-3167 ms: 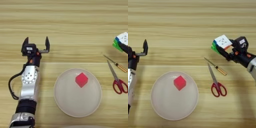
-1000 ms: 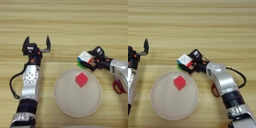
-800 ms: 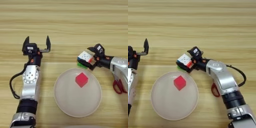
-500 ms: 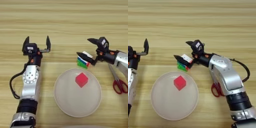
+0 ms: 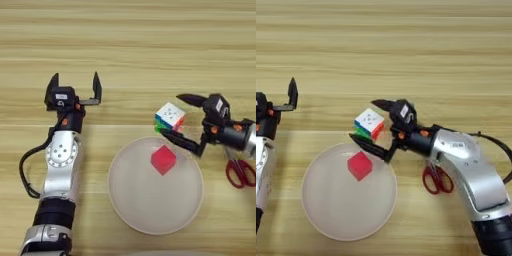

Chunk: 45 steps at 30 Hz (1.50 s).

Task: Move the objects on the table

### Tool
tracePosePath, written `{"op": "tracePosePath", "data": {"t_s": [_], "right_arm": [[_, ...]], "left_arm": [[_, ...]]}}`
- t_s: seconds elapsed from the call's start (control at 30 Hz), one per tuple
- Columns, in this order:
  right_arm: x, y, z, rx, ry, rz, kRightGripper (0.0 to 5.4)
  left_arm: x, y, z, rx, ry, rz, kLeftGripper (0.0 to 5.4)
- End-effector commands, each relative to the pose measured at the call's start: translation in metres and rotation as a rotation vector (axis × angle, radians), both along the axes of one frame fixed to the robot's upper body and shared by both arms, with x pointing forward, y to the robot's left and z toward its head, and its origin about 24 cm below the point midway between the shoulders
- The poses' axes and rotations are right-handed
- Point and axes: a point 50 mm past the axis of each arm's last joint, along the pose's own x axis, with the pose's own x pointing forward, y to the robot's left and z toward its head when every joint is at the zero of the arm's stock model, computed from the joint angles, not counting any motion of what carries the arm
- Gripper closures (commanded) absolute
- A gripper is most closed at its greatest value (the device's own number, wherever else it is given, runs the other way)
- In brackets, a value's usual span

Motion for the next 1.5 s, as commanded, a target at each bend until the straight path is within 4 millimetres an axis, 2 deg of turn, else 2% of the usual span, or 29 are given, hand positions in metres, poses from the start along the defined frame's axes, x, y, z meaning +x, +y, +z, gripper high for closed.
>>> {"op": "tracePosePath", "data": {"t_s": [0.03, 0.3, 0.83, 1.2, 1.5], "right_arm": [[-0.007, 0.002, -0.005, -0.01, 0.019, 0.027, 0.03], [-0.02, 0.005, -0.037, -0.052, 0.119, 0.023, 0.03], [-0.026, 0.014, -0.056, -0.052, 0.199, -0.004, 0.03], [-0.022, 0.015, -0.07, -0.08, 0.249, -0.027, 0.03], [-0.025, 0.019, -0.074, -0.116, 0.253, 0.015, 1.53]], "left_arm": [[0.002, -0.003, 0.001, 0.003, -0.004, -0.004, 0.0], [0.002, -0.003, 0.001, 0.002, -0.004, -0.004, 0.0], [0.001, -0.003, 0.001, 0.002, -0.008, -0.005, 0.0], [0.001, -0.003, 0.001, 0.001, -0.011, -0.004, 0.0], [0.001, -0.004, 0.001, 0.0, -0.012, -0.004, 0.0]]}}
